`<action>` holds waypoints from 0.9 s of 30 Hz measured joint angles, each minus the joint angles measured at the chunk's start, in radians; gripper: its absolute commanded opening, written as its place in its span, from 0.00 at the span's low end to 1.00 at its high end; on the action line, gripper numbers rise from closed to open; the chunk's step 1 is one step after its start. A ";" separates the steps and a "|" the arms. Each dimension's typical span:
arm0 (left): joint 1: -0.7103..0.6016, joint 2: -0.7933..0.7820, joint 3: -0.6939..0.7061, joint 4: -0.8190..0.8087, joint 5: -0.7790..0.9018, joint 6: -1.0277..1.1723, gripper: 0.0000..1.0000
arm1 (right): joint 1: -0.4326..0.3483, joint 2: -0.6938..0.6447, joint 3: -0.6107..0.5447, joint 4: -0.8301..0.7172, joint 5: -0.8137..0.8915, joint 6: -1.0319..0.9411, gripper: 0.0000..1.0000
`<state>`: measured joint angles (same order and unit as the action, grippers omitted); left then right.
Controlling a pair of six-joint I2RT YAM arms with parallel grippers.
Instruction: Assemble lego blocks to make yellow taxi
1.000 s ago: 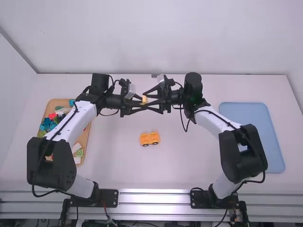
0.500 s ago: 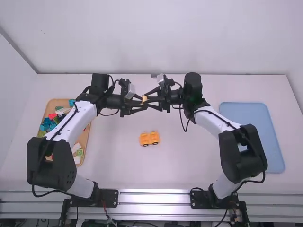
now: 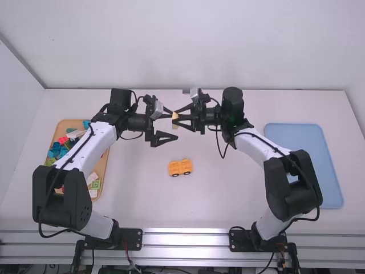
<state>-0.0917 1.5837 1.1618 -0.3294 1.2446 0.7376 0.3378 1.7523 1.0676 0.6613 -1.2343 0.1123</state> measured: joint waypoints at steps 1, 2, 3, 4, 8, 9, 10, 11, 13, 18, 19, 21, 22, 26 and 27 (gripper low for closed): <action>0.000 0.000 0.000 -0.007 -0.027 0.000 0.99 | -0.019 0.000 0.000 -0.042 0.047 -0.002 0.24; 0.000 0.000 0.000 -0.007 -0.027 0.000 0.99 | -0.019 0.000 0.000 -0.042 0.047 -0.002 0.24; 0.003 0.000 0.000 -0.016 -0.055 0.000 0.99 | -0.040 0.000 0.000 -0.097 0.103 -0.013 0.24; 0.005 0.000 0.000 -0.018 -0.077 -0.002 0.99 | -0.058 0.000 0.001 -0.150 0.153 -0.021 0.22; 0.008 0.000 0.000 -0.017 -0.170 -0.021 0.99 | -0.118 -0.002 0.003 -0.376 0.344 -0.077 0.17; 0.008 0.000 0.000 -0.003 -0.211 -0.035 0.99 | -0.138 -0.003 0.003 -0.453 0.428 -0.093 0.16; 0.008 0.000 0.000 0.016 -0.249 -0.049 0.99 | -0.148 -0.009 0.003 -0.521 0.504 -0.105 0.16; 0.008 0.000 0.000 0.023 -0.261 -0.054 0.99 | -0.150 -0.011 0.003 -0.539 0.521 -0.109 0.16; 0.008 0.000 0.000 0.060 -0.334 -0.081 0.99 | -0.149 -0.033 0.003 -0.640 0.656 -0.124 0.16; 0.008 0.000 0.000 0.111 -0.460 -0.121 0.99 | -0.110 -0.065 0.027 -0.859 0.863 -0.147 0.13; 0.008 0.000 0.000 0.113 -0.466 -0.124 0.99 | -0.105 -0.065 0.031 -0.877 0.878 -0.148 0.13; 0.008 0.000 0.000 0.112 -0.517 -0.133 0.99 | -0.067 -0.065 0.055 -1.003 0.966 -0.158 0.10; 0.008 0.000 0.000 0.109 -0.533 -0.136 0.99 | -0.051 -0.065 0.065 -1.049 0.996 -0.160 0.10; 0.008 0.000 0.000 0.111 -0.591 -0.140 0.99 | -0.009 -0.065 0.105 -1.164 1.064 -0.165 0.09; 0.008 0.000 0.000 0.113 -0.600 -0.140 0.99 | -0.006 -0.065 0.108 -1.170 1.071 -0.162 0.09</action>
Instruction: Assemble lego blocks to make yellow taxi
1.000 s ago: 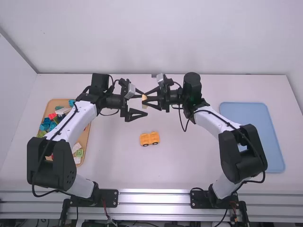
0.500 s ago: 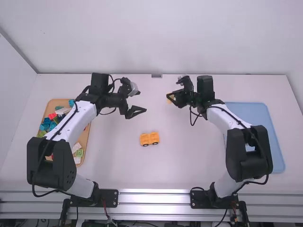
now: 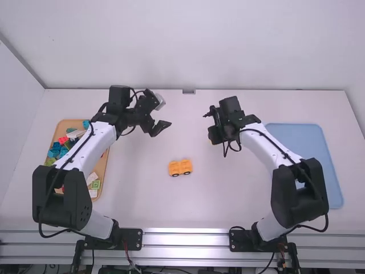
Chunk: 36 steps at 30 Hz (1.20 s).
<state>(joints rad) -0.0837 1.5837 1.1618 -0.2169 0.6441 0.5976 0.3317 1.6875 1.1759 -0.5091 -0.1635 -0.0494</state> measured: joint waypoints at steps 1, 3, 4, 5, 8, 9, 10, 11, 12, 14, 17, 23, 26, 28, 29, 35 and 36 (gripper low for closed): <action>0.000 0.000 0.000 0.004 -0.011 0.000 0.99 | 0.002 0.000 0.002 -0.009 0.010 0.008 0.09; 0.000 0.000 0.000 0.013 -0.029 0.000 0.99 | 0.001 0.000 0.003 -0.028 0.023 0.024 0.09; 0.000 0.000 0.000 0.019 -0.037 -0.002 0.99 | -0.002 0.000 0.003 -0.043 0.028 0.037 0.09; 0.000 0.000 0.000 0.026 -0.045 -0.006 0.99 | -0.004 0.000 0.003 -0.055 0.033 0.051 0.08; 0.000 0.000 0.000 0.072 -0.082 -0.045 0.99 | -0.007 0.028 0.003 -0.086 0.047 0.116 0.09; 0.001 0.000 0.000 0.082 -0.092 -0.055 0.99 | -0.004 0.042 0.003 -0.092 0.049 0.129 0.09; 0.001 0.000 0.000 0.097 -0.103 -0.070 0.99 | 0.002 0.065 0.003 -0.097 0.052 0.148 0.09; 0.000 0.000 0.000 0.103 -0.109 -0.080 0.99 | 0.008 0.085 0.003 -0.100 0.053 0.160 0.09; 0.000 0.000 0.000 0.117 -0.120 -0.095 0.99 | 0.026 0.126 0.003 -0.099 0.055 0.187 0.06; 0.000 0.000 0.000 0.122 -0.127 -0.108 0.99 | 0.052 0.177 0.003 -0.088 0.054 0.224 0.00; 0.000 0.000 0.000 0.121 -0.134 -0.121 0.99 | 0.090 0.224 0.002 -0.076 0.050 0.322 0.00; 0.002 0.000 0.000 0.111 -0.147 -0.131 0.99 | 0.098 0.228 0.007 -0.161 0.043 0.679 0.00; 0.002 0.000 0.000 0.109 -0.160 -0.131 0.99 | 0.066 0.228 0.023 -0.200 0.043 0.944 0.00; 0.003 0.000 0.000 0.107 -0.164 -0.132 0.99 | 0.053 0.228 0.027 -0.206 0.047 1.088 0.01; 0.003 0.000 0.000 0.104 -0.165 -0.131 0.99 | 0.050 0.228 0.027 -0.203 0.047 1.139 0.02; 0.009 0.000 0.000 0.098 -0.171 -0.132 0.99 | 0.073 0.228 0.016 -0.130 0.050 1.471 0.06; 0.009 0.000 0.000 0.098 -0.171 -0.132 0.99 | 0.078 0.228 0.011 -0.124 0.050 1.501 0.08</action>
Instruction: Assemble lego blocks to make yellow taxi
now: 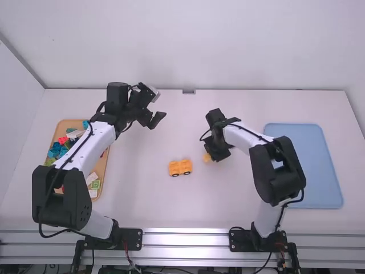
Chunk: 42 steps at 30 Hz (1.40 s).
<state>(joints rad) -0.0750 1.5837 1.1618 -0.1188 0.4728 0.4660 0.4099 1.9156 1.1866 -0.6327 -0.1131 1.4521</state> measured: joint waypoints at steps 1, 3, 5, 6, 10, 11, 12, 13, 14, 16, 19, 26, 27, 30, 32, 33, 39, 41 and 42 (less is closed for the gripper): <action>0.000 0.000 0.000 0.000 0.000 0.000 0.99 | 0.010 0.000 -0.009 0.006 0.002 0.050 0.11; 0.000 0.000 0.000 0.000 0.000 0.000 0.99 | 0.017 0.000 -0.018 0.006 0.000 0.108 0.15; 0.001 0.000 0.000 0.000 0.000 0.000 0.99 | 0.020 0.000 -0.032 0.003 0.000 0.189 0.18; 0.001 0.000 0.000 0.000 -0.003 0.000 0.99 | 0.019 0.000 -0.042 0.006 0.000 0.225 0.18; 0.001 0.000 0.000 0.000 -0.003 0.000 0.99 | 0.018 0.000 -0.075 0.019 0.000 0.311 0.20; 0.001 0.000 0.000 0.000 -0.003 0.000 0.99 | 0.018 0.000 -0.083 0.027 0.001 0.325 0.21; 0.001 0.000 0.000 -0.001 -0.003 0.000 0.99 | 0.018 0.000 -0.093 0.040 -0.001 0.341 0.21; 0.001 0.000 0.000 -0.002 -0.003 0.000 0.99 | 0.018 0.000 -0.102 0.054 0.000 0.354 0.22; 0.001 0.000 0.000 -0.003 -0.003 0.000 0.99 | 0.018 0.000 -0.111 0.063 0.000 0.370 0.22; 0.001 0.000 0.000 -0.004 -0.003 0.000 0.99 | 0.018 0.000 -0.116 0.063 -0.001 0.384 0.23; 0.001 0.000 0.000 -0.011 -0.003 0.000 0.99 | 0.018 0.000 -0.122 0.072 -0.003 0.410 0.34; 0.001 0.000 0.000 -0.015 -0.003 0.000 0.99 | 0.018 0.000 -0.146 0.140 -0.019 0.426 0.88; 0.001 0.000 0.000 -0.015 -0.003 0.000 0.99 | 0.018 0.000 -0.146 0.143 -0.023 0.428 1.00; 0.001 0.000 0.000 -0.018 -0.003 0.000 0.99 | 0.018 -0.001 -0.146 0.134 -0.033 0.426 0.98; 0.001 0.000 0.000 -0.019 -0.003 0.000 0.99 | 0.018 -0.001 -0.146 0.132 -0.034 0.425 0.99; 0.001 0.000 0.000 -0.019 -0.003 0.000 0.99 | 0.015 -0.001 -0.146 0.132 -0.035 0.422 0.99; 0.001 0.000 0.000 -0.019 -0.003 0.000 0.99 | -0.018 -0.003 -0.147 0.111 -0.037 0.402 0.98; 0.001 0.000 0.000 -0.019 -0.003 0.000 0.99 | -0.036 -0.025 -0.156 0.100 -0.037 0.384 0.99; 0.001 0.000 0.000 -0.019 -0.003 0.000 0.99 | -0.047 -0.052 -0.162 0.093 -0.040 0.370 0.98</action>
<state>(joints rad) -0.0738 1.5837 1.1618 -0.1383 0.4698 0.4660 0.3626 1.8637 1.0248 -0.5392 -0.1528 1.8217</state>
